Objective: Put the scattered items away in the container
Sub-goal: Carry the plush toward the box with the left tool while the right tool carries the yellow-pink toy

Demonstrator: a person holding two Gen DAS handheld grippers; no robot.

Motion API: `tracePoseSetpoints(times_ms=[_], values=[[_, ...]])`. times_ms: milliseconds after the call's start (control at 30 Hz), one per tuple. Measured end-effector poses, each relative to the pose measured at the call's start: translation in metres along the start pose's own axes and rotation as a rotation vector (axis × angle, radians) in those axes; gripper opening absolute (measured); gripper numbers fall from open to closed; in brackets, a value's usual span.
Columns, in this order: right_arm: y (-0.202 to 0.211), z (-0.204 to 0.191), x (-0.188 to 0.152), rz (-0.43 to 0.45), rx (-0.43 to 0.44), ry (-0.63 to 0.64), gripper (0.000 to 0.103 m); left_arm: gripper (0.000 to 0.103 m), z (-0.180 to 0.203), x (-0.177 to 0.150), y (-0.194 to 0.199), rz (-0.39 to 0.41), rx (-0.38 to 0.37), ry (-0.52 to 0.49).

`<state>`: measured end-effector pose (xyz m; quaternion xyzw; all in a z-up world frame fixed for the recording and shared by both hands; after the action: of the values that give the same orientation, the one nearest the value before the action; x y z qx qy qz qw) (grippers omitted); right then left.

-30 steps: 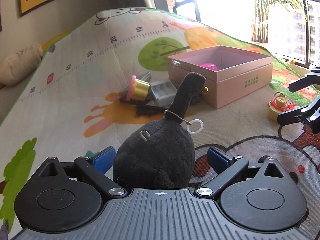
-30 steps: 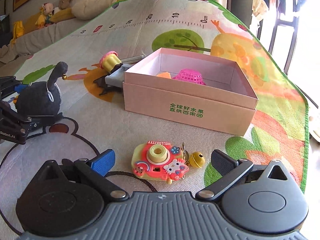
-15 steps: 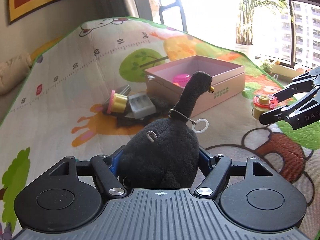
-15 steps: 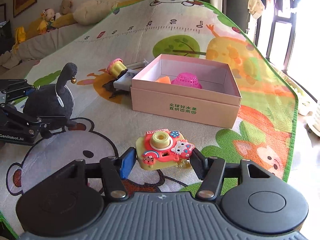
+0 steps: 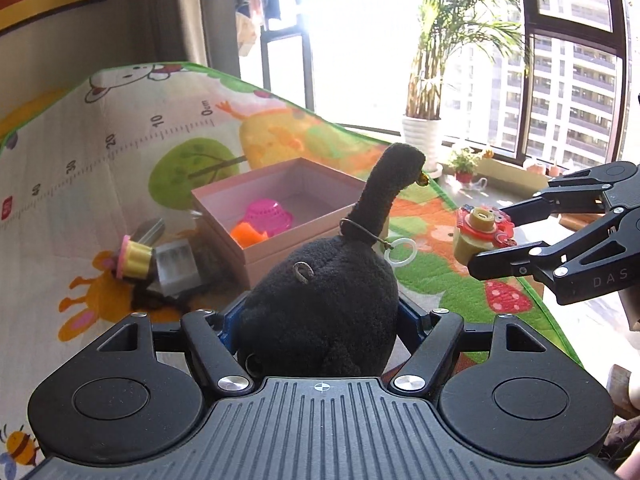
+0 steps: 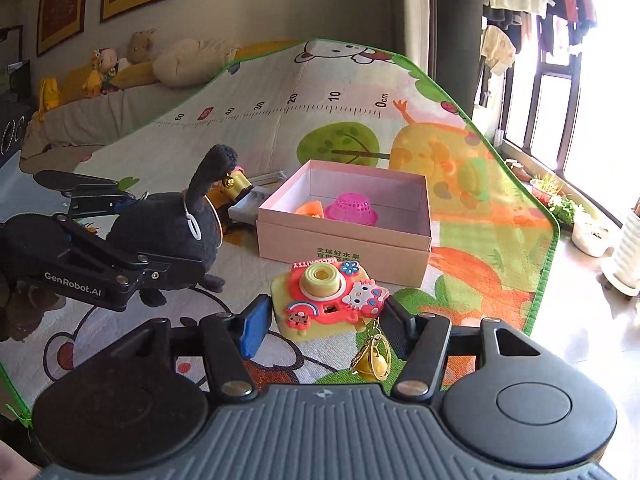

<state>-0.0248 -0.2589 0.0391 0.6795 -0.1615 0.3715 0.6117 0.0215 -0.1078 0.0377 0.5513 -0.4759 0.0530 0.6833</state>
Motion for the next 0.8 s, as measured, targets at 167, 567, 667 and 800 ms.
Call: tracePoseSetpoints(times_ms=[167,567,667,800], values=[[-0.013,0.016,0.007,-0.009,-0.002,-0.022,0.059,0.078,-0.013,0.027,-0.022,-0.002,-0.012,0.026],[-0.042,0.075,0.070,-0.007,-0.001,-0.066,0.044,0.078,-0.052,0.101,-0.071,0.084,0.012,0.078],[-0.050,0.068,0.032,-0.092,-0.001,-0.034,0.068,0.078,-0.053,0.089,-0.073,0.067,-0.027,0.082],[-0.053,0.046,-0.021,-0.182,-0.011,0.028,0.080,0.078,-0.046,0.062,-0.073,0.020,-0.080,0.087]])
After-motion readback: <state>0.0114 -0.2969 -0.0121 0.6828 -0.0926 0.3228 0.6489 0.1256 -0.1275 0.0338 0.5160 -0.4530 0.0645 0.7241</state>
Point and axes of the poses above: each gripper's, at about its wrist camera, not at the fingertips, and y roughly against the way its jaws point, z to its right, x to its top, the point moved 8 cm from there along -y, roughly the way its jaws point, and after that the axes turned 13 degrees about -z, right-handed, at the moved point
